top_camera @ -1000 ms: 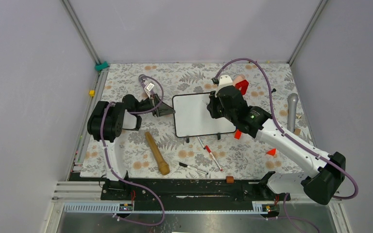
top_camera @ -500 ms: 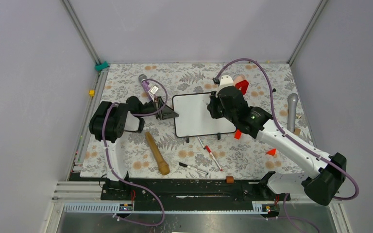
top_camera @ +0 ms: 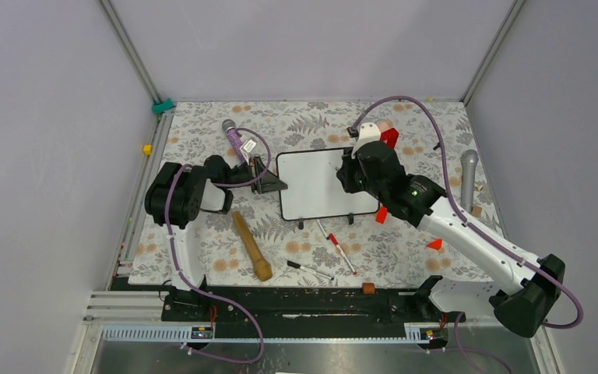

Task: Write a sentence on the whiteboard
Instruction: Adjust the whiteboard at the center of the board, then write a sentence on the whiteboard.

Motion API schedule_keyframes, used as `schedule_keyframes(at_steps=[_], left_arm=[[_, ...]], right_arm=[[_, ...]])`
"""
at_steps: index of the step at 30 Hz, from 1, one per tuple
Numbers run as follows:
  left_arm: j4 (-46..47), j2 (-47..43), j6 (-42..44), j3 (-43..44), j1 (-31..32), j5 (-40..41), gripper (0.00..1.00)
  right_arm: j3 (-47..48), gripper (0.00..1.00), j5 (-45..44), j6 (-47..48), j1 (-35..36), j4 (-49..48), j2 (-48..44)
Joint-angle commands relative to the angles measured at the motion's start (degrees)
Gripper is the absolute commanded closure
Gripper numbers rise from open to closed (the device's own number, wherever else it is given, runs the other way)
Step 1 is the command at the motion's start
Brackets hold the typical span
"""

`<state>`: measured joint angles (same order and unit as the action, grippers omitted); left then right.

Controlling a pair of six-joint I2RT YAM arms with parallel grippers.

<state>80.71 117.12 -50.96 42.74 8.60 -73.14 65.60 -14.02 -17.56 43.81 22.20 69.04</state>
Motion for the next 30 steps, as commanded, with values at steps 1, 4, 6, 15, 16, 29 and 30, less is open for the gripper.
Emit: schedule_keyframes(at_steps=[1, 4, 6, 15, 16, 29, 30], left_arm=[[3.8, -0.8, 1.2, 1.0, -0.4, -1.8, 0.76], [3.8, -1.0, 1.1, 0.7, -1.1, -1.8, 0.75], [3.9, -1.4, 1.2, 0.4, -1.4, -1.8, 0.74], [3.7, -1.2, 1.6, 0.5, -2.1, -2.3, 0.74], [3.8, -0.7, 1.4, 0.8, -2.1, -2.5, 0.74], [3.8, 0.6, 1.9, 0.8, -2.1, -2.3, 1.00], [3.8, 0.5, 1.8, 0.9, -2.1, -2.7, 1.00]], right_arm=[[-1.9, 1.00, -1.1, 0.8, -0.3, 0.4, -3.2], [-3.7, 1.00, -1.1, 0.3, -0.3, -0.9, -3.6], [-4.6, 1.00, -0.7, -0.4, -0.3, -1.7, -3.7], [-2.2, 1.00, 1.1, -1.6, -0.3, -3.4, -0.8], [-1.5, 1.00, 1.4, -1.6, -0.3, -3.4, -0.2], [5.7, 1.00, 4.7, -2.3, -0.2, -2.4, 6.8], [5.7, 1.00, 4.7, -2.4, -0.3, -2.3, 6.8]])
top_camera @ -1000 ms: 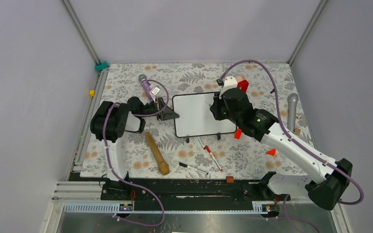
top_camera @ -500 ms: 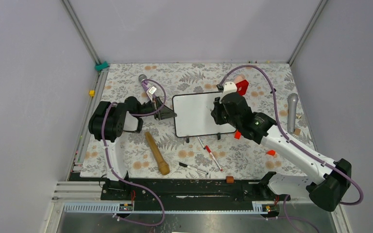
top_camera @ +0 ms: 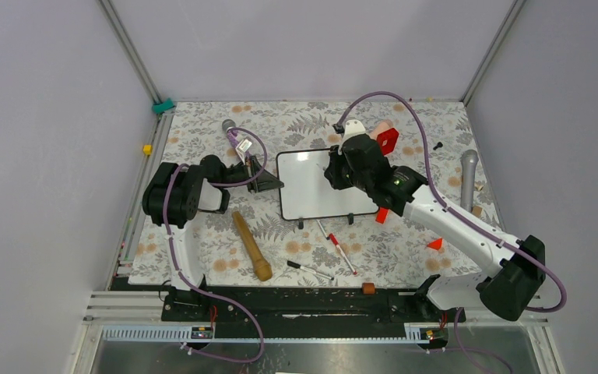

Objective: Write a sentence on the whiteboard

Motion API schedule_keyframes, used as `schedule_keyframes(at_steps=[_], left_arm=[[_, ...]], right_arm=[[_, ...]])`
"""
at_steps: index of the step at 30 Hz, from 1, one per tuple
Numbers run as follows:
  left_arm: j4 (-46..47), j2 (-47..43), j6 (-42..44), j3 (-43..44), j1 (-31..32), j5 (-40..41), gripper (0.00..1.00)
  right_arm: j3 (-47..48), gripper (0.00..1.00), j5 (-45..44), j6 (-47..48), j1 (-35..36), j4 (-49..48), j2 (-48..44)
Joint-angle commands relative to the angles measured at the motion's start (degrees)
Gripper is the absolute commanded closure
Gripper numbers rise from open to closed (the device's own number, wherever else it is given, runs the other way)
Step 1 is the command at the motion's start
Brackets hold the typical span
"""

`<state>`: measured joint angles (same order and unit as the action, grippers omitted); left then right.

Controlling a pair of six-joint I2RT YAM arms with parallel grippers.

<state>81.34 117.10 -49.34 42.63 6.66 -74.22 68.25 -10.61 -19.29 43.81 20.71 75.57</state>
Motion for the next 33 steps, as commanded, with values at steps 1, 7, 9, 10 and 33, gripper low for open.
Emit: schedule_keyframes(at_steps=[1, 7, 9, 10, 33], left_arm=[[3.1, 0.4, 0.0, 1.0, -0.2, -1.9, 1.00], [3.1, 0.1, -1.2, 1.1, 0.1, -2.6, 1.00], [3.2, 0.5, -4.1, 1.2, 0.4, -2.0, 1.00], [3.2, 0.7, -5.5, 1.3, 0.4, -1.6, 1.00], [3.1, 1.6, -7.6, 2.6, 1.2, -7.2, 1.00]], right_arm=[[2.9, 1.00, 1.4, -0.7, -0.2, -0.9, 0.1], [0.4, 1.00, 0.5, -0.8, -0.3, -1.7, -2.0], [-0.5, 1.00, 0.1, -0.8, -0.2, -2.2, -3.0], [-0.9, 1.00, 0.0, -0.9, -0.3, -2.5, -3.3], [-3.0, 1.00, -0.6, 0.5, -0.2, -5.3, -4.1]])
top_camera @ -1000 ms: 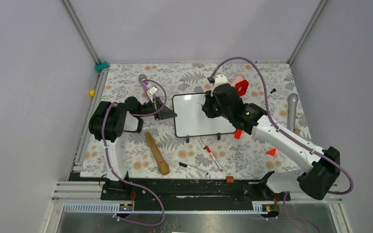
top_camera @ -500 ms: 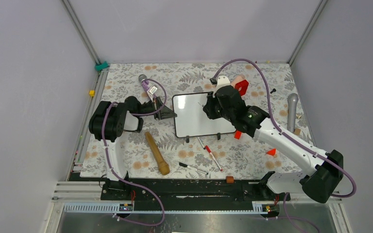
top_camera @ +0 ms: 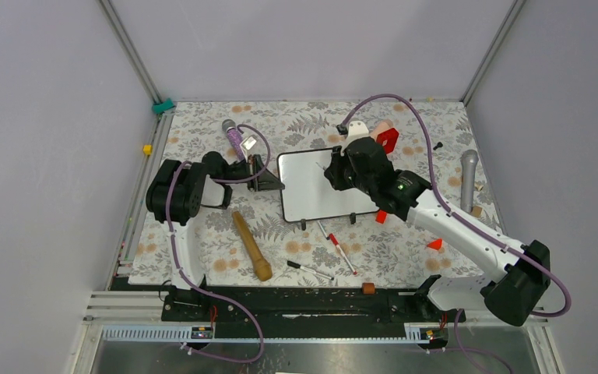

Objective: Write a sentence on the whiteboard

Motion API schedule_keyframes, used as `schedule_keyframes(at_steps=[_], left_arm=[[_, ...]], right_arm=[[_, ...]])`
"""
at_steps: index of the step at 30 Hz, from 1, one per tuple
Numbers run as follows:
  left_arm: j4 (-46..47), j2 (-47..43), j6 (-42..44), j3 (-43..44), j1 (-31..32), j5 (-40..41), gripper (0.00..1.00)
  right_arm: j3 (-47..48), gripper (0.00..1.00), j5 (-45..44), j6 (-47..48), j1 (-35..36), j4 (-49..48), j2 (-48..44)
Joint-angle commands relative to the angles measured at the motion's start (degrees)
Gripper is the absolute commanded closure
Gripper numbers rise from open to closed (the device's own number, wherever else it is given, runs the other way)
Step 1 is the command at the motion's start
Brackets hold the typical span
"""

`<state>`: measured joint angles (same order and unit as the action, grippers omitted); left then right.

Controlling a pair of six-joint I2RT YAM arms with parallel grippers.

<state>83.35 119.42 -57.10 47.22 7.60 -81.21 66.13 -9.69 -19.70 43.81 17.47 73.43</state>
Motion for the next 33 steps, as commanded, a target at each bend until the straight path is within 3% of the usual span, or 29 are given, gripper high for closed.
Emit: schedule_keyframes(at_steps=[1, 6, 11, 13, 19, 23, 33], left_arm=[[1.2, -0.9, 0.5, -2.6, 0.2, 0.4, 1.00], [1.2, -1.2, 1.6, -3.6, -0.1, 1.6, 1.00], [1.1, -9.8, 15.7, -14.3, -0.8, 11.8, 1.00], [1.1, -11.8, 17.4, -16.6, -1.2, 14.1, 1.00], [1.3, -3.6, 3.5, -9.5, -2.0, 10.2, 1.00], [1.2, -7.8, 10.9, -15.8, -2.9, 16.5, 1.00], [1.2, -1.0, 9.2, -11.3, -3.2, 11.4, 1.00]], right_arm=[[-1.2, 1.00, -2.0, 1.2, -0.3, -2.0, -2.3], [-2.3, 1.00, -4.0, 2.3, -0.2, -1.9, -3.6], [-2.5, 1.00, -5.2, 3.0, -0.2, -1.9, -4.0], [-2.5, 1.00, -5.3, 3.0, -0.3, -1.9, -4.0], [-2.3, 1.00, -5.0, 3.1, -0.2, -1.9, -3.5], [-2.3, 1.00, -5.2, 3.3, -0.3, -2.0, -3.7], [-3.7, 1.00, -5.0, 3.3, -0.2, -3.1, -4.6]])
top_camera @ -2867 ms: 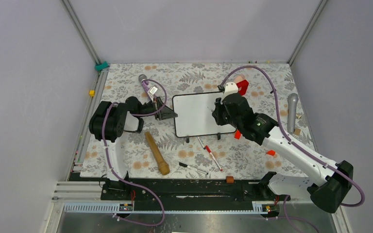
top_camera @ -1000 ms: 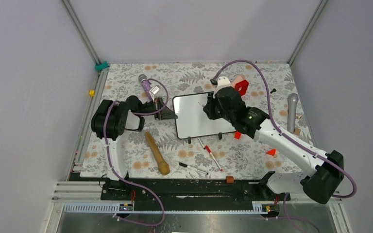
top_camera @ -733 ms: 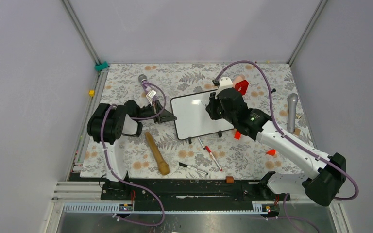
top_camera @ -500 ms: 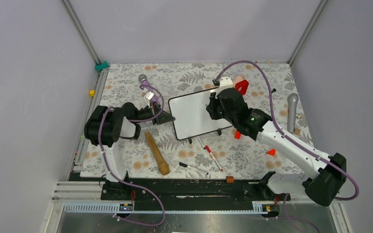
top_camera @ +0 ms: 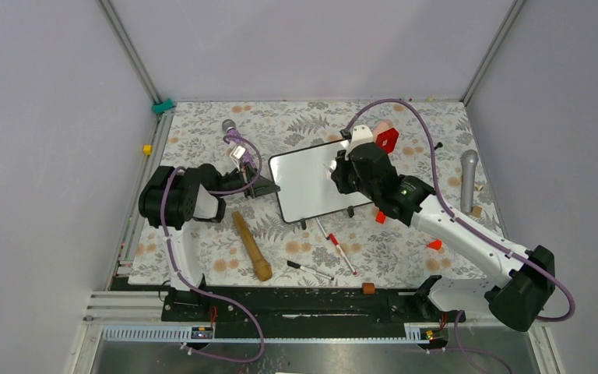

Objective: Write a sentence on the whiteboard

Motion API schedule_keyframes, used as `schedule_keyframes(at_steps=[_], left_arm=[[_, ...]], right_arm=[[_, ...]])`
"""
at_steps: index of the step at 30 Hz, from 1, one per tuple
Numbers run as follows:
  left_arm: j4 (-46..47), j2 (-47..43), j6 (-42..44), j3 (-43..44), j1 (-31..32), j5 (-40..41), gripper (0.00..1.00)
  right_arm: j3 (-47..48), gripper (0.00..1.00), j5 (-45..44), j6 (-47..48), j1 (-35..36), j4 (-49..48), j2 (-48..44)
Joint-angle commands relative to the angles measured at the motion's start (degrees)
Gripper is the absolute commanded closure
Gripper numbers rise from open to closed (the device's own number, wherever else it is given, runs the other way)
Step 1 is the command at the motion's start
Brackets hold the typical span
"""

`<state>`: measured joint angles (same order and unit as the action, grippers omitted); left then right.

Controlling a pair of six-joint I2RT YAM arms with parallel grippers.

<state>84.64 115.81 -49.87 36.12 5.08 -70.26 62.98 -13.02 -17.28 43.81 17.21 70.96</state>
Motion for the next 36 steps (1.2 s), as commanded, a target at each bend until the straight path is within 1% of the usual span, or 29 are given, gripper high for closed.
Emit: schedule_keyframes(at_steps=[1, 4, 7, 10, 13, 16, 20, 25, 30, 32, 36], left_arm=[[-0.1, 2.2, 2.1, -0.9, -0.7, 1.8, 1.00], [-0.1, -1.2, 6.1, -5.0, -0.7, 6.8, 1.00], [-0.2, -4.0, 10.2, -6.8, -0.9, 7.6, 1.00], [-0.2, -1.8, 8.6, -5.6, -1.2, 6.3, 1.00], [0.0, 1.6, 5.1, -3.5, -1.2, 4.7, 1.00], [-0.1, 1.1, 7.1, -3.1, -1.5, 3.6, 1.00], [-0.1, 3.7, 4.4, -0.6, -1.0, 1.2, 1.00], [-0.1, 2.2, 7.4, -1.7, 0.2, 2.6, 1.00], [-0.1, -1.2, 10.4, -7.2, 0.2, 9.9, 1.00], [-0.1, -1.1, 9.3, -6.4, 0.1, 8.7, 1.00], [-0.1, 2.0, 2.9, -3.4, 0.2, 6.7, 1.00]], right_arm=[[-0.7, 1.00, -1.9, 0.9, -0.2, -2.8, -2.3], [-1.1, 1.00, -2.1, 1.1, -0.3, -3.0, -2.8], [-1.3, 1.00, -2.2, 1.0, -0.3, -3.1, -3.0], [-1.5, 1.00, -1.8, 0.9, -0.3, -3.4, -2.9], [-1.7, 1.00, -1.3, 0.8, -0.3, -3.6, -2.9], [-2.1, 1.00, -1.2, 0.6, -0.2, -3.9, -3.1], [-2.7, 1.00, -1.1, 0.4, -0.3, -4.5, -3.3], [-2.9, 1.00, -1.8, 0.4, -0.3, -4.4, -3.6], [-3.0, 1.00, -2.5, -0.1, -0.2, -3.7, -3.6], [-3.0, 1.00, -2.5, -0.6, -0.3, -3.5, -3.4], [-2.5, 1.00, -2.1, -1.2, -0.3, -3.3, -2.5]])
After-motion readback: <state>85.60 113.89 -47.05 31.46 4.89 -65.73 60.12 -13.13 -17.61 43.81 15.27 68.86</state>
